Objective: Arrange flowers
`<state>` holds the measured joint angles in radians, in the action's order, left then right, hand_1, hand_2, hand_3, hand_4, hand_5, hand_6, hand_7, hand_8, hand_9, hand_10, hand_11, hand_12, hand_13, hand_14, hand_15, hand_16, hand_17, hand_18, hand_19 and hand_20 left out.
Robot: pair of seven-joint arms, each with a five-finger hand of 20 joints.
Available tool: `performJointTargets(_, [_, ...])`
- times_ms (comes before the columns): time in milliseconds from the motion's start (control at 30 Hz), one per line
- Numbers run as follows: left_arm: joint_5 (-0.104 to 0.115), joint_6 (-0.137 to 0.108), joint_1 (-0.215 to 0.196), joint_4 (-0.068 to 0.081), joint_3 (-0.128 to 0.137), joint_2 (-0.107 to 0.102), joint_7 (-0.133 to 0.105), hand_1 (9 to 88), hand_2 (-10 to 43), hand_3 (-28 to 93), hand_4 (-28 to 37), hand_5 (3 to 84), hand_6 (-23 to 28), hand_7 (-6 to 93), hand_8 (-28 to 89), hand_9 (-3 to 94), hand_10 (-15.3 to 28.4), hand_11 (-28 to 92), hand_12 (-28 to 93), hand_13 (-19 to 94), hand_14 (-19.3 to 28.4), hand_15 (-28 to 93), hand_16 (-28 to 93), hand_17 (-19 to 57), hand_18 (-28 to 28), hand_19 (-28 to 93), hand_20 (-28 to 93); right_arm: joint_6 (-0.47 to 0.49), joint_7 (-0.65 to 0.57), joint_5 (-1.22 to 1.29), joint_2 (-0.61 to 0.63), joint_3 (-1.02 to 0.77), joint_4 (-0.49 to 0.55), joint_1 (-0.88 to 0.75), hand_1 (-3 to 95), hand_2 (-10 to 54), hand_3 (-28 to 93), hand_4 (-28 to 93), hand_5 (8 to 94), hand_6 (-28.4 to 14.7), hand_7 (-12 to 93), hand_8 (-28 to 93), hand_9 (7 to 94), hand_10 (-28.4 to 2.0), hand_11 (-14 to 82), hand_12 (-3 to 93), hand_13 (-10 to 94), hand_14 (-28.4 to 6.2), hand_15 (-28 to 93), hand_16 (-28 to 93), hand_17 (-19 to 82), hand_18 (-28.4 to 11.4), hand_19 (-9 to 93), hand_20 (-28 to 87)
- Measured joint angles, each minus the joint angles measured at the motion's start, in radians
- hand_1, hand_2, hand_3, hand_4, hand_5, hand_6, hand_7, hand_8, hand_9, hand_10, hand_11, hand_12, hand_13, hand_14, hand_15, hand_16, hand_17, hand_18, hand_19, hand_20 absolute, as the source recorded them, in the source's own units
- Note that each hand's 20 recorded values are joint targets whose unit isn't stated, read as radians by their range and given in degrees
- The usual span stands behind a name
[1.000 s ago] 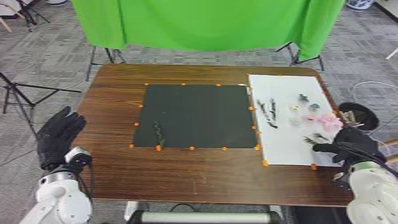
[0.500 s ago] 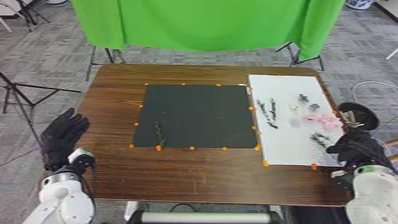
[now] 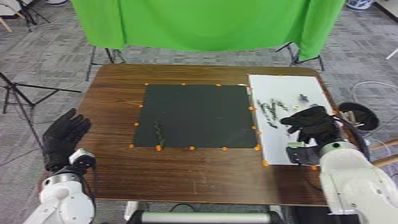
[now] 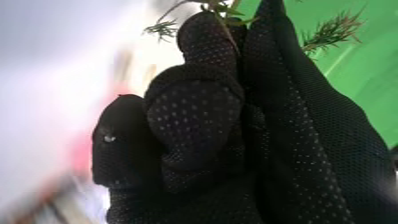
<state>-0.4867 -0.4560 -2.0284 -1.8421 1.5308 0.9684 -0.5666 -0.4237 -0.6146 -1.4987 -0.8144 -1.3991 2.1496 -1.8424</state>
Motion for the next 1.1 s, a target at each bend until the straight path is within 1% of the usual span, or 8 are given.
performJointTargets(100, [0.000, 0.000, 0.000, 0.000, 0.000, 0.000, 0.001, 36.0, 7.4, 70, -18.9, 50.9, 5.0, 17.0, -8, 49.8, 14.9, 24, 9, 45, 16.5, 24, -3, 24.3, 14.8, 20, 30, -0.037, 0.011, 0.113, -0.038, 0.117, -0.033, 0.109, 61.0, -9.5, 58, -14, 84.7, -5.7, 16, 16, 93.7, -11.5, 29.0, 18.8, 94, -3.3, 53, 19, 76, -6.2, 82, 33])
performJointTargets(300, [0.000, 0.000, 0.001, 0.000, -0.003, 0.000, 0.003, 36.1, 7.4, 70, -18.9, 50.7, 5.1, 16.7, -8, 49.8, 14.8, 24, 9, 45, 16.4, 24, -3, 24.2, 14.8, 21, 29, -0.082, 0.012, 0.146, -0.112, 0.328, -0.123, 0.299, 61.1, -9.5, 58, -14, 85.0, -5.8, 15, 15, 93.7, -12.3, 28.0, 18.0, 94, -3.7, 52, 18, 76, -6.1, 81, 32])
performJointTargets(467, [-0.001, 0.001, 0.002, 0.000, -0.007, 0.001, 0.004, 36.2, 7.0, 70, -18.5, 50.7, 5.0, 16.6, -8, 49.9, 14.8, 24, 9, 45, 16.4, 24, -3, 24.3, 14.9, 21, 29, -0.109, 0.015, 0.232, -0.142, 0.473, -0.173, 0.434, 61.0, -9.5, 58, -14, 84.9, -5.8, 15, 15, 93.7, -12.6, 27.7, 17.5, 94, -3.9, 51, 18, 76, -6.4, 80, 32])
performJointTargets(633, [-0.006, 0.014, 0.002, 0.000, -0.008, 0.002, 0.004, 36.3, 6.7, 70, -18.4, 50.7, 5.0, 16.6, -8, 49.7, 14.8, 24, 9, 45, 16.4, 24, -3, 24.3, 14.8, 21, 29, -0.154, 0.020, 0.305, -0.174, 0.623, -0.245, 0.557, 61.0, -9.5, 58, -14, 84.5, -5.5, 15, 14, 93.7, -13.8, 25.0, 16.6, 94, -4.0, 50, 18, 76, -6.4, 78, 32])
performJointTargets(767, [-0.009, 0.020, 0.005, 0.001, -0.015, 0.004, 0.004, 36.4, 6.7, 70, -18.5, 50.6, 5.0, 16.6, -8, 49.6, 14.7, 24, 9, 45, 16.4, 24, -3, 24.2, 14.8, 21, 29, -0.201, 0.022, 0.308, -0.216, 0.709, -0.296, 0.613, 60.9, -9.5, 58, -15, 83.9, -4.6, 16, 12, 93.6, -14.1, 20.7, 15.4, 94, -4.4, 48, 17, 76, -6.3, 77, 33])
performJointTargets(900, [-0.009, 0.021, 0.008, 0.001, -0.021, 0.006, 0.004, 36.3, 6.6, 70, -18.4, 50.5, 4.9, 16.6, -8, 49.5, 14.7, 24, 9, 45, 16.4, 24, -3, 24.2, 14.8, 21, 29, -0.248, 0.038, 0.288, -0.236, 0.806, -0.308, 0.652, 61.2, -9.5, 57, -15, 83.1, -4.4, 17, 9, 93.0, -14.0, 16.0, 16.0, 94, -4.7, 47, 17, 76, -6.3, 75, 35])
performJointTargets(1033, [-0.010, 0.022, 0.010, 0.002, -0.022, 0.007, 0.005, 36.4, 6.5, 70, -18.4, 50.6, 5.0, 16.6, -8, 49.5, 14.8, 24, 10, 45, 16.4, 23, -3, 24.1, 14.9, 21, 29, -0.307, 0.051, 0.192, -0.246, 0.893, -0.310, 0.675, 60.9, -9.5, 57, -16, 82.8, -4.2, 17, 8, 92.4, -13.6, 14.0, 15.8, 94, -4.9, 46, 17, 76, -6.5, 74, 36])
performJointTargets(1100, [-0.010, 0.022, 0.010, 0.002, -0.022, 0.007, 0.005, 36.3, 6.5, 70, -18.4, 50.6, 5.0, 16.5, -8, 49.6, 14.7, 24, 10, 45, 16.4, 23, -3, 24.1, 14.8, 21, 29, -0.317, 0.058, 0.113, -0.251, 0.917, -0.317, 0.678, 60.8, -9.5, 57, -16, 82.8, -4.0, 17, 8, 92.5, -13.5, 13.9, 15.7, 94, -5.0, 45, 17, 76, -6.7, 74, 36])
